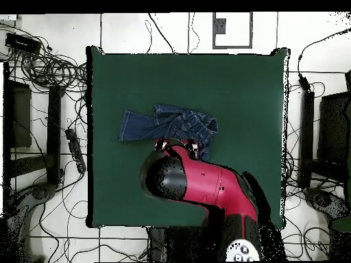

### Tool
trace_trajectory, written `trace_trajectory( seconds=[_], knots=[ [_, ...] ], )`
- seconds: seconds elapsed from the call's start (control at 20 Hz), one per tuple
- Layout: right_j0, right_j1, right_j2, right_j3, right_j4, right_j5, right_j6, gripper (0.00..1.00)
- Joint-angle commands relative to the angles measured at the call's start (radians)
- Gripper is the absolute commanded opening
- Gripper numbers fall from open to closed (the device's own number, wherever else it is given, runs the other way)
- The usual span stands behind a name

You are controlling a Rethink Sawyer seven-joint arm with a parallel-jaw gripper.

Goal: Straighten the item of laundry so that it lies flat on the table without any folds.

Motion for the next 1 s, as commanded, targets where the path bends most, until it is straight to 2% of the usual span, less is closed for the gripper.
trace_trajectory(
  seconds=[0.05,0.25,0.4,1.0],
  knots=[
    [0.018,0.195,0.080,-0.109,0.057,-0.053,0.214,1.00],
    [0.028,0.288,0.055,-0.236,0.064,-0.037,0.203,1.00],
    [0.038,0.357,0.031,-0.308,0.067,-0.072,0.211,1.00],
    [0.027,0.454,0.044,-0.341,0.081,-0.188,0.244,1.00]
  ],
)
